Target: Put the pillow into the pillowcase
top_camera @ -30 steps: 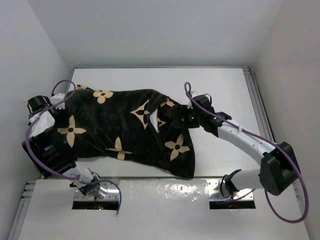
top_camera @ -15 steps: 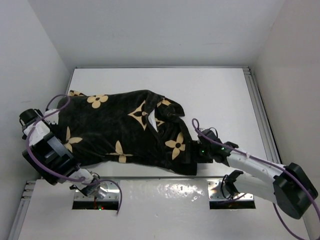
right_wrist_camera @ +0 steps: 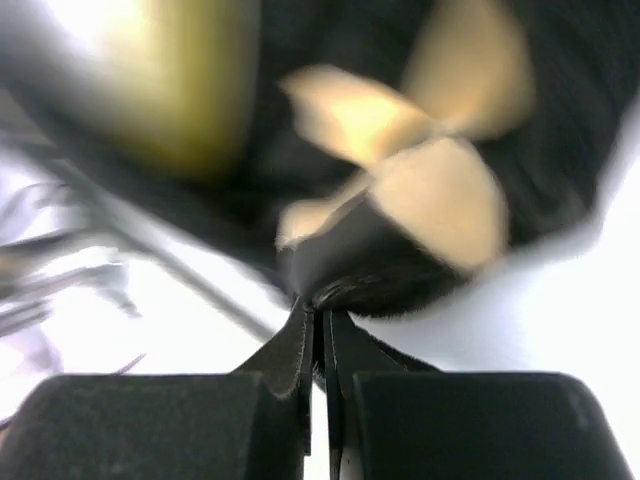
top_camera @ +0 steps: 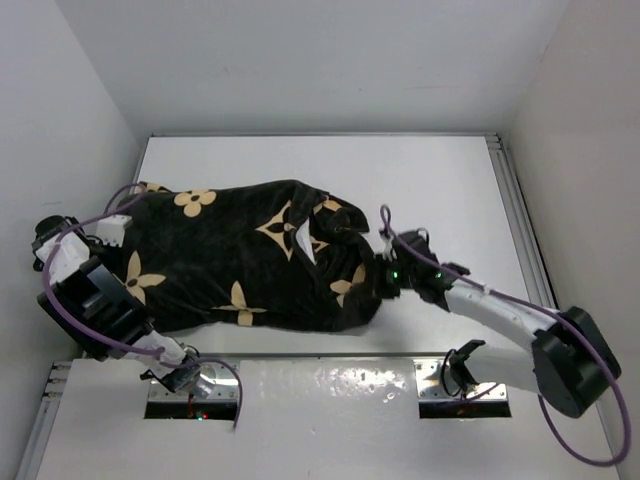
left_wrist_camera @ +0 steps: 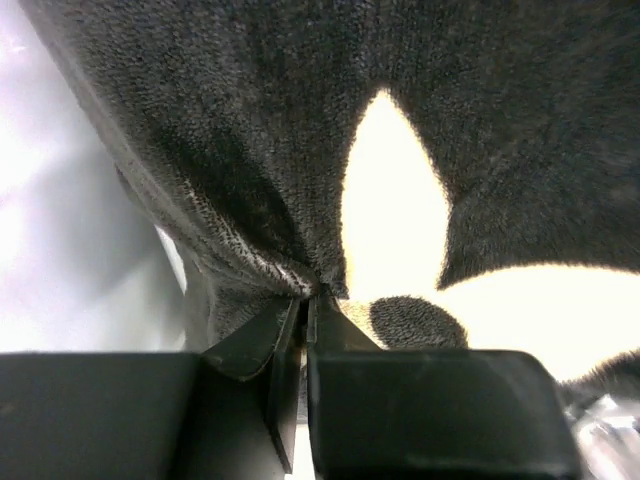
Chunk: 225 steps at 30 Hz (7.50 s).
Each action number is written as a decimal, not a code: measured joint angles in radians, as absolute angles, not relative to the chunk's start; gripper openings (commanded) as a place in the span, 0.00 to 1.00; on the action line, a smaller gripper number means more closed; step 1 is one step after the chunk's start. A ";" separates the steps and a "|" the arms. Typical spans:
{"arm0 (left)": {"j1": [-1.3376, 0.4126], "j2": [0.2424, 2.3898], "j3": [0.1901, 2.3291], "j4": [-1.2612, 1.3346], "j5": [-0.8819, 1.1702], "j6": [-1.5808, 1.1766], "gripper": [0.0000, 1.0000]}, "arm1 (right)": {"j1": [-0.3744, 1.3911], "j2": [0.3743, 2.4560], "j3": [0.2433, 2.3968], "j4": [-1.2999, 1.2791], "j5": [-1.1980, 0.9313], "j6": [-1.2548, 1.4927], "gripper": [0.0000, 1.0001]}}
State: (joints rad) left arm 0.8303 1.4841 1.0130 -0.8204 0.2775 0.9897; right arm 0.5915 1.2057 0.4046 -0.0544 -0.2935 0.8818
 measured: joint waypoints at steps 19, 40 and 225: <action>0.648 1.431 1.937 -1.215 0.456 0.899 0.00 | 0.677 0.802 1.468 -0.145 -0.324 0.673 0.00; 0.108 2.256 2.343 -1.027 -0.031 0.584 0.00 | 0.353 1.530 1.614 -0.391 -0.099 0.229 0.42; 0.591 1.243 1.270 -0.816 0.286 0.414 1.00 | -0.364 0.738 0.810 -0.792 -0.080 0.491 0.99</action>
